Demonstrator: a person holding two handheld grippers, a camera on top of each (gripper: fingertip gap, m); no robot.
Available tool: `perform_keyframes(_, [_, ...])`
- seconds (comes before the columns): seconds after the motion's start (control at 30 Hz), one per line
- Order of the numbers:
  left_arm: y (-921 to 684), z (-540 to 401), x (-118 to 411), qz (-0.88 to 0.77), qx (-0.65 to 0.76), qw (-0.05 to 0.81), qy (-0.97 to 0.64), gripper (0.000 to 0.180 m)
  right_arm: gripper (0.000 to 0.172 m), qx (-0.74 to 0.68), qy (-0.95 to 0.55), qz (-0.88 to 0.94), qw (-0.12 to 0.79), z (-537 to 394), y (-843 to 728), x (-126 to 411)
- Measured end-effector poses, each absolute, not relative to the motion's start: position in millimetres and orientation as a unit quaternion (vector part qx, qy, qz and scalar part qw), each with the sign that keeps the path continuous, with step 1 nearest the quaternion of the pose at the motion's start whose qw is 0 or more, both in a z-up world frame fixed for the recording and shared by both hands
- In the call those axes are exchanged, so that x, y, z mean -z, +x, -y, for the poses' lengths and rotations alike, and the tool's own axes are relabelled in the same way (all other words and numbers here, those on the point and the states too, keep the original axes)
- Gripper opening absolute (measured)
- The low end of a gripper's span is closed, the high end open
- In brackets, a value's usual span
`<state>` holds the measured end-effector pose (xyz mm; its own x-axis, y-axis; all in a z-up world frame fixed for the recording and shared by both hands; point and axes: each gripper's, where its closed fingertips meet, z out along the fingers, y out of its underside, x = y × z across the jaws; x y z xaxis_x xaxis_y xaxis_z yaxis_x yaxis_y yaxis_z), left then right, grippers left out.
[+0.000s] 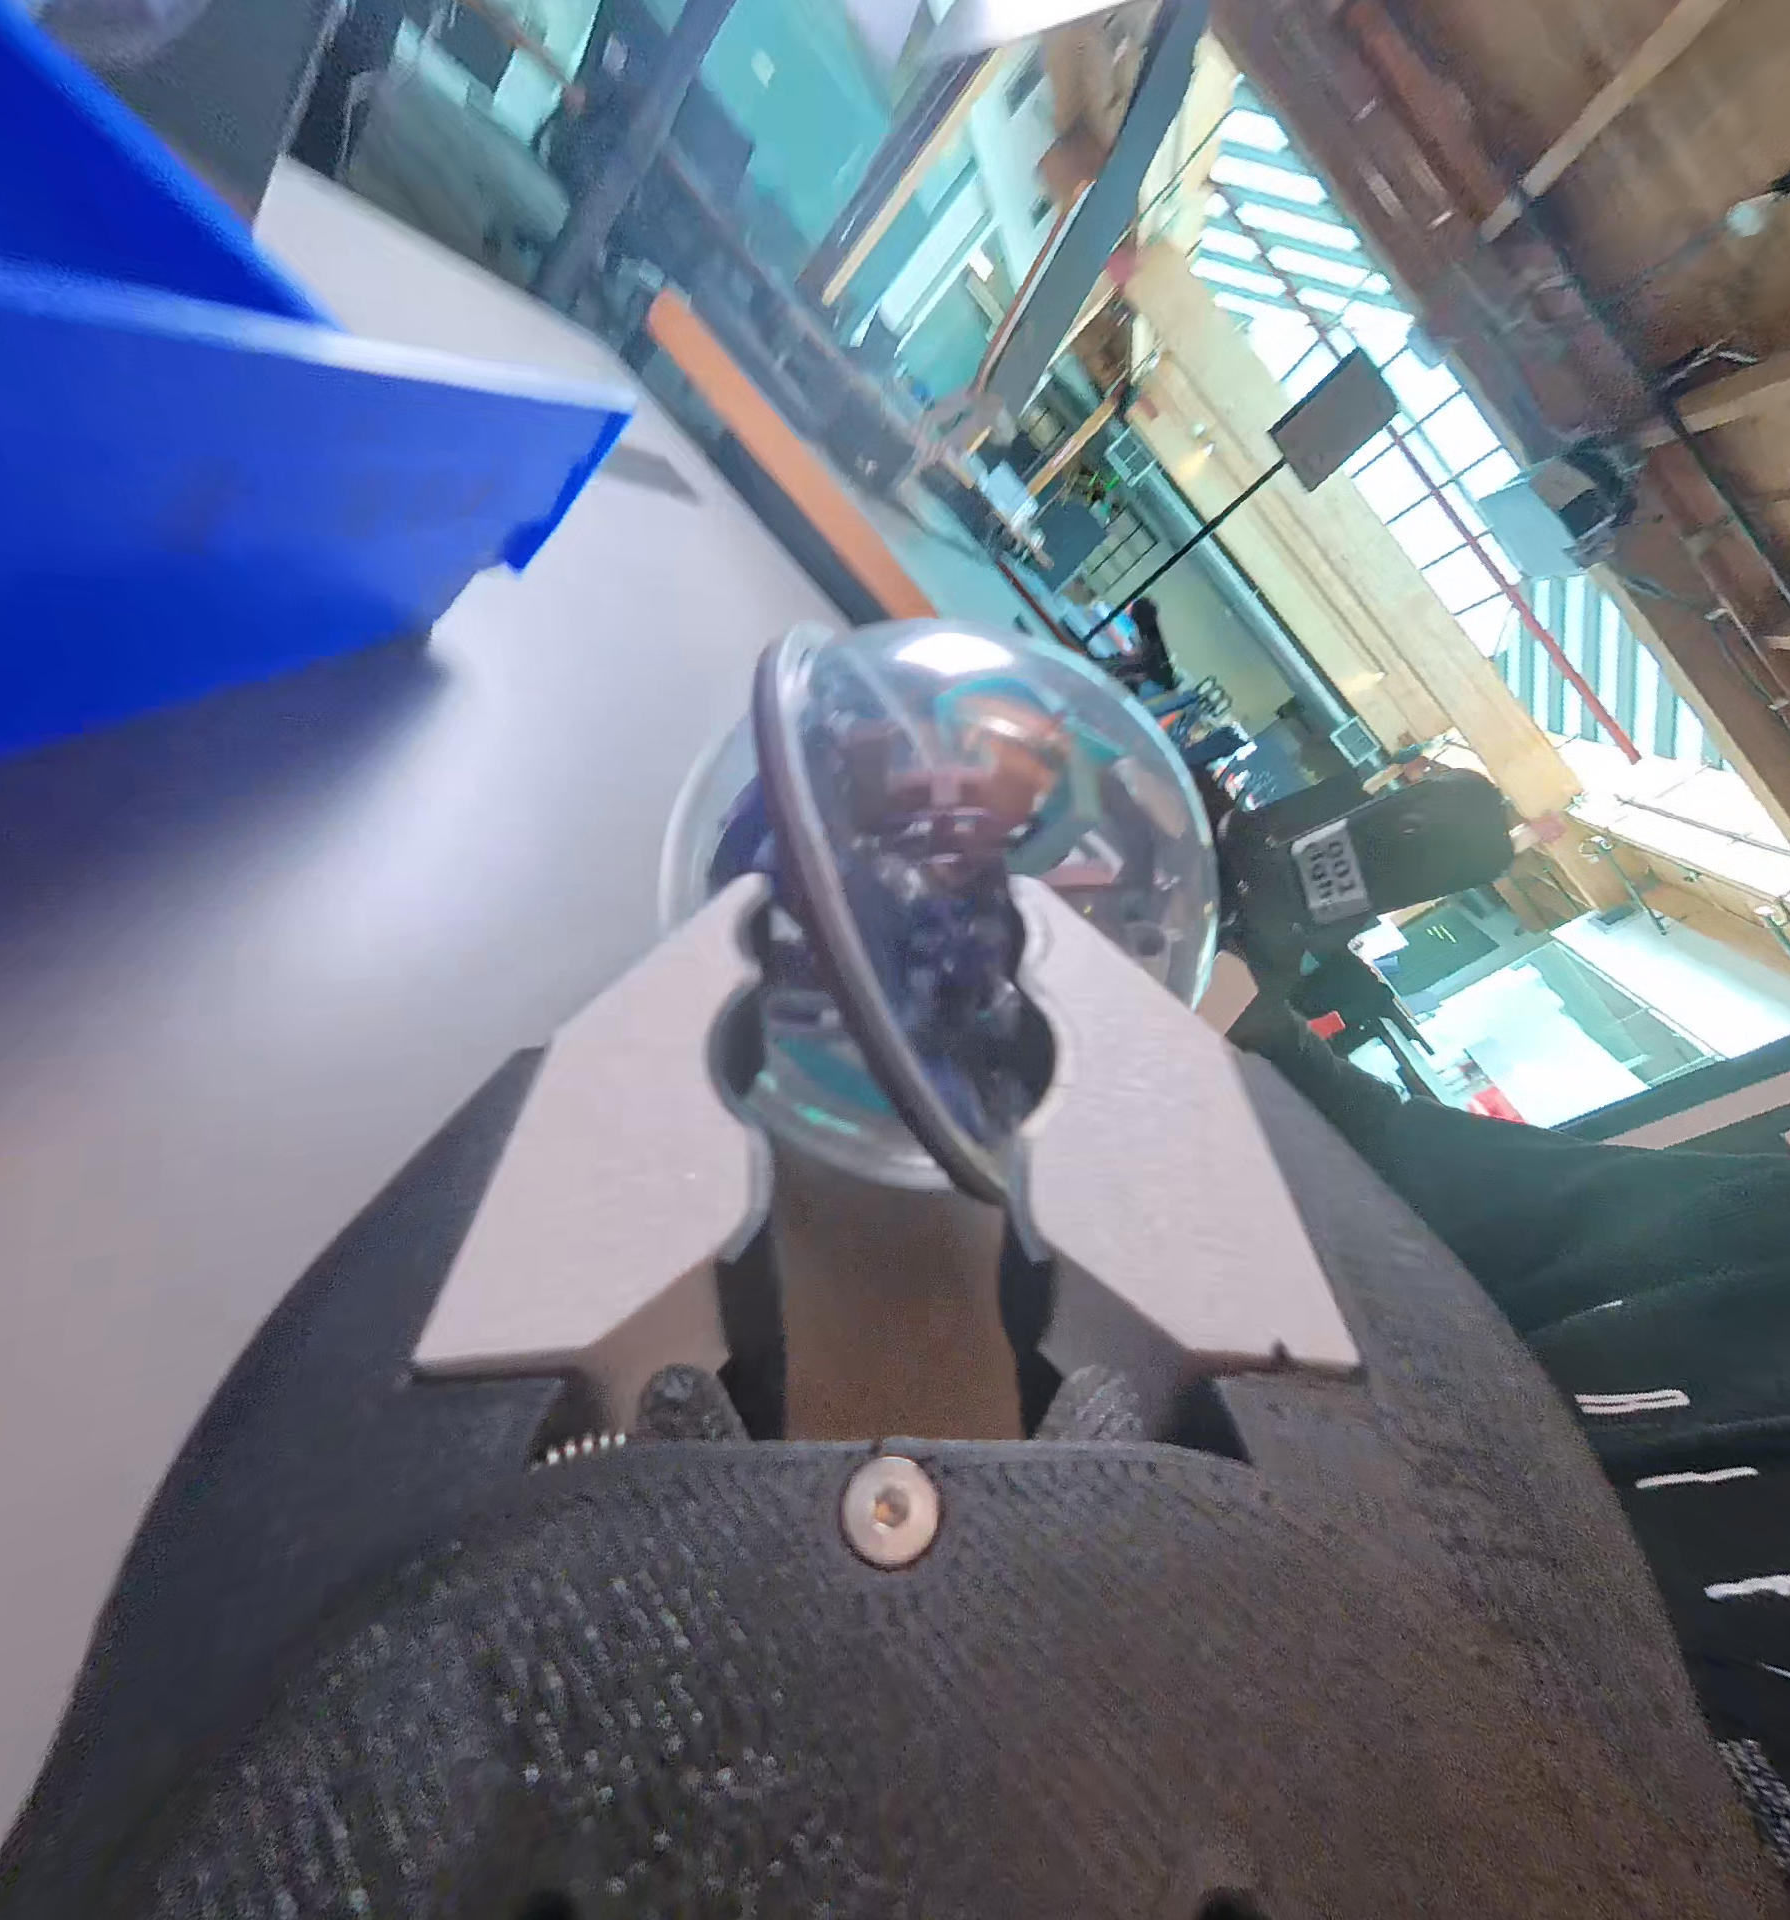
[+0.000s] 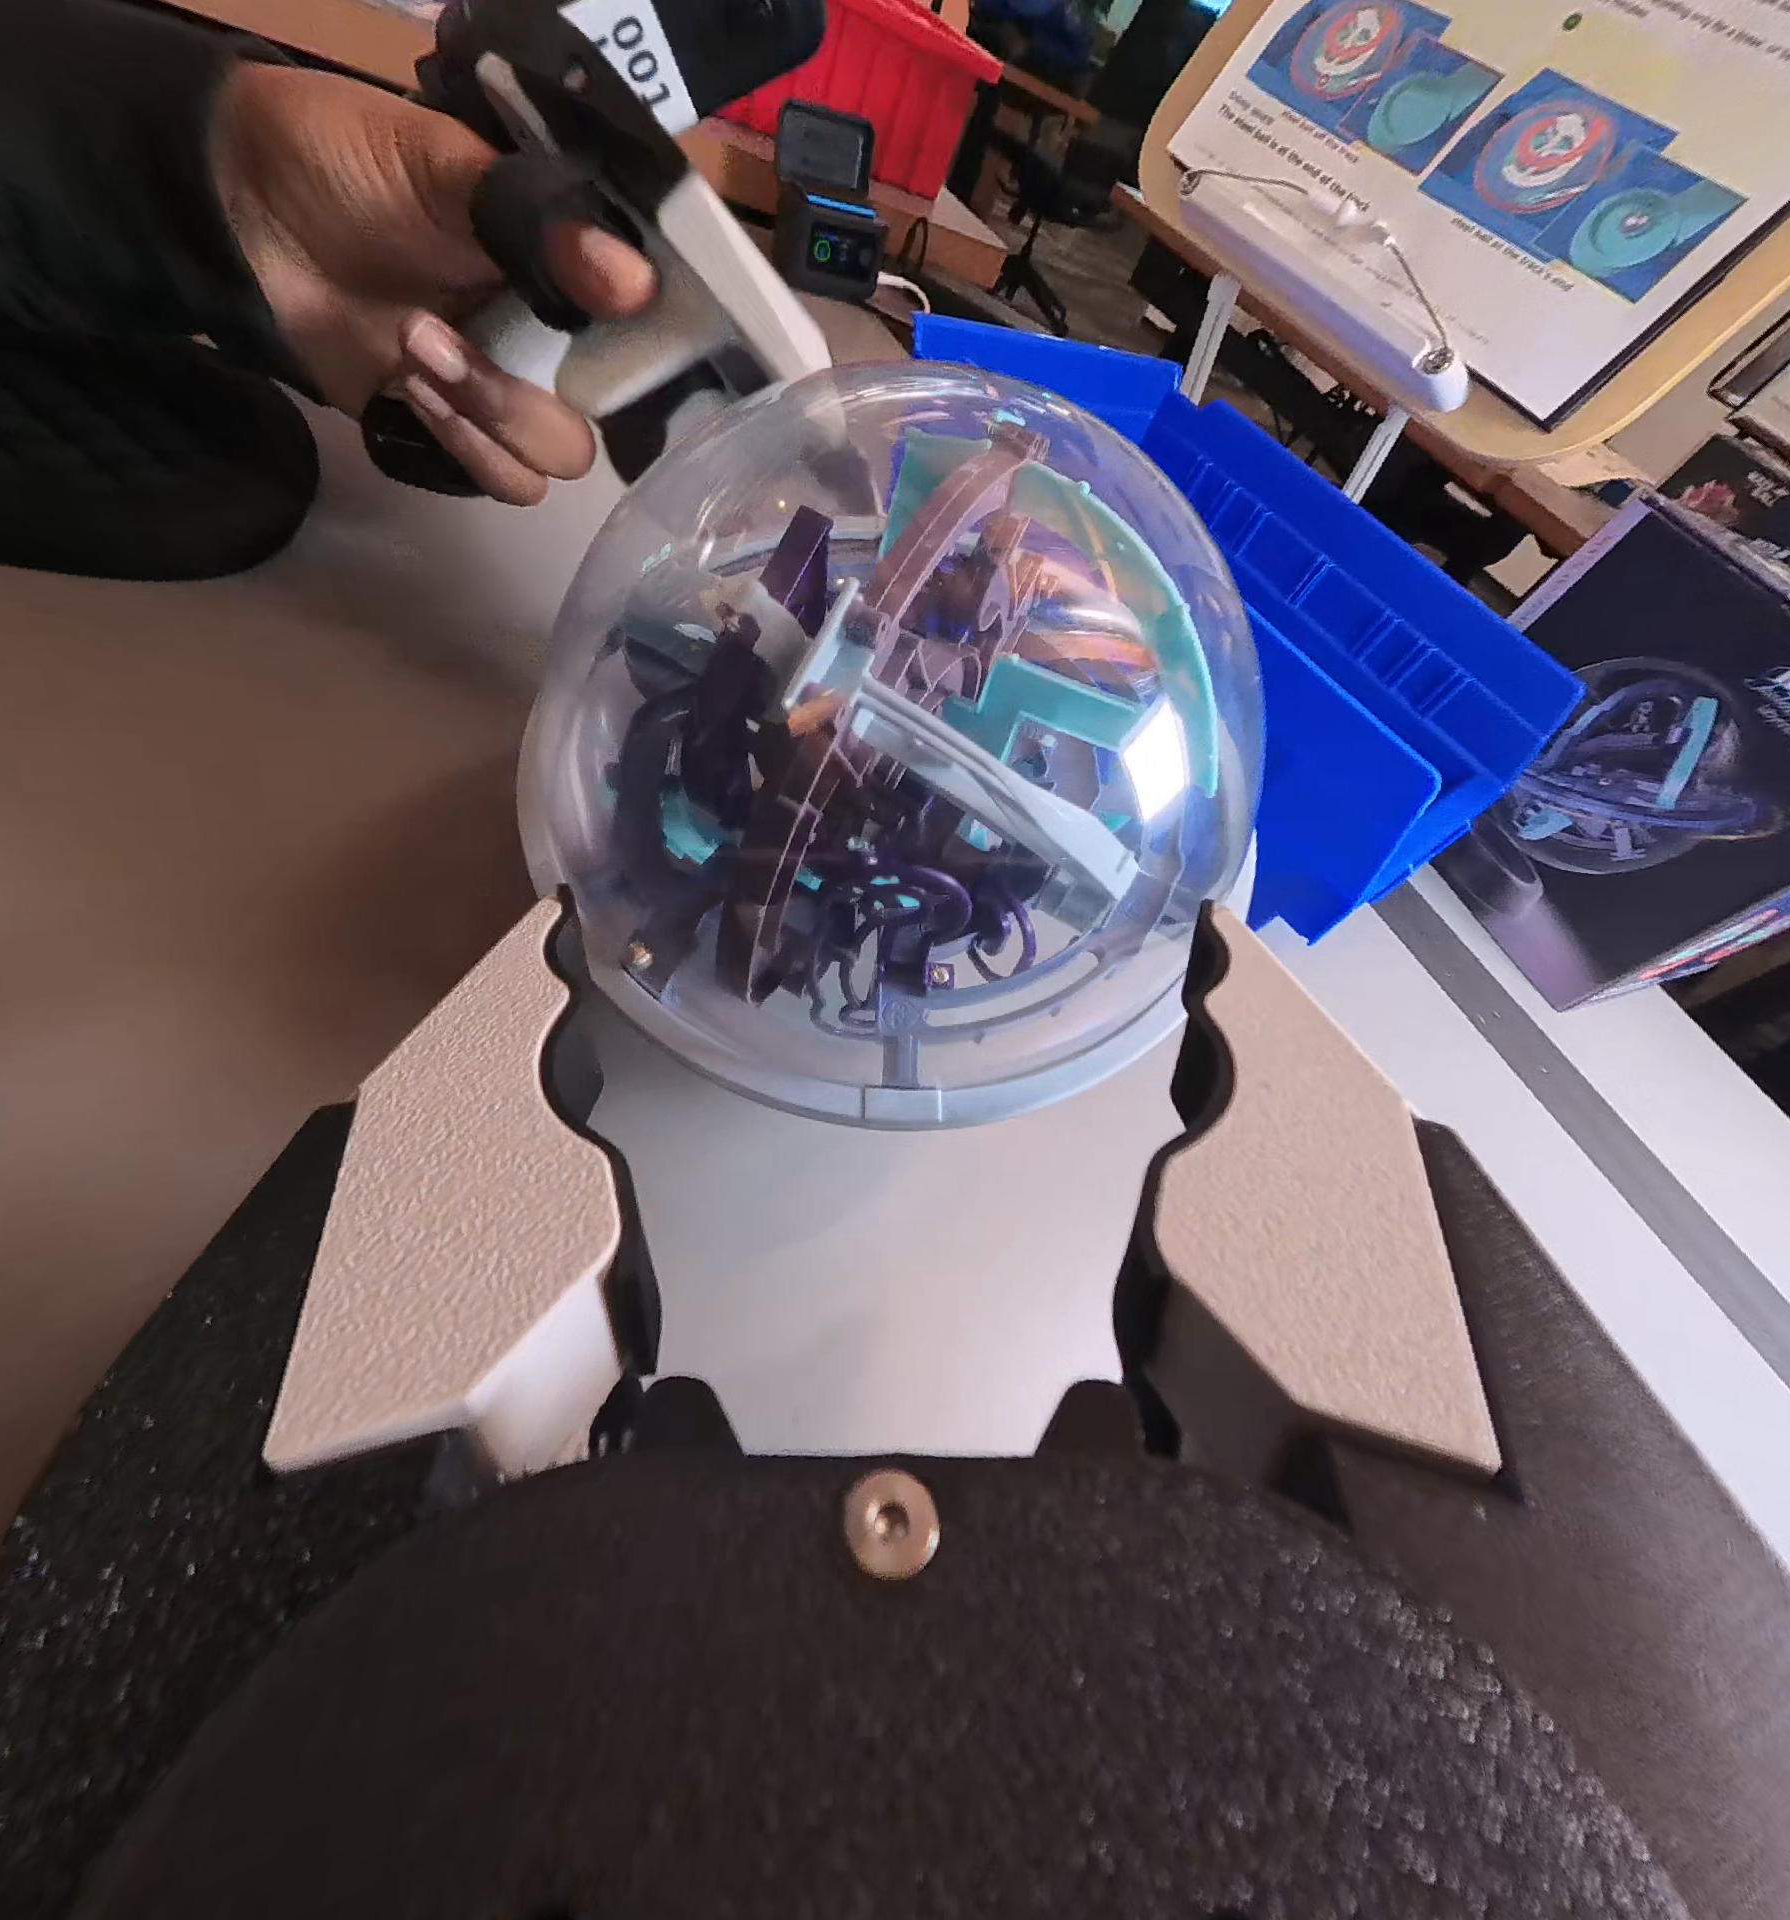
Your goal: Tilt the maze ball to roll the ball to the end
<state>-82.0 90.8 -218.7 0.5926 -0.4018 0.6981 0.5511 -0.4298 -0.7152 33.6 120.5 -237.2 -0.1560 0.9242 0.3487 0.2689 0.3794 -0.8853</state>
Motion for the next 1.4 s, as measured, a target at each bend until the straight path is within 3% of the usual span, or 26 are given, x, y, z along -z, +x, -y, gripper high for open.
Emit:
perform_keyframes(0.1, [-83, -89, 189, -0.016, 0.383, 0.614, -0.690, 0.101, 0.108, -0.349, -0.451, 0.665, 0.482, -124, 31, 236])
perform_keyframes(0.2, [-59, -87, 179, -0.129, 0.271, 0.650, -0.699, 0.128, 0.106, -0.363, -0.461, 0.650, 0.482, -128, 29, 233])
perform_keyframes(0.27, [-41, -91, 187, -0.191, 0.216, 0.641, -0.711, 0.134, 0.103, -0.371, -0.468, 0.641, 0.482, -130, 27, 231])
perform_keyframes(0.4, [-26, -104, 220, -0.255, 0.142, 0.603, -0.743, 0.139, 0.105, -0.392, -0.481, 0.628, 0.470, -131, 24, 231])
perform_keyframes(0.5, [-36, -110, 228, -0.272, 0.086, 0.601, -0.747, 0.126, 0.105, -0.392, -0.477, 0.631, 0.471, -129, 22, 229])
perform_keyframes(0.8, [-43, -114, 226, -0.261, 0.129, 0.587, -0.755, 0.124, 0.125, -0.422, -0.413, 0.669, 0.452, -146, 19, 207])
perform_keyframes(0.97, [-37, -113, 218, -0.281, 0.137, 0.587, -0.747, 0.118, 0.133, -0.428, -0.392, 0.705, 0.406, -136, 2, 226])
perform_keyframes(1.4, [-38, -105, 209, -0.298, 0.142, 0.603, -0.726, 0.115, 0.130, -0.425, -0.395, 0.694, 0.426, -129, -1, 234])
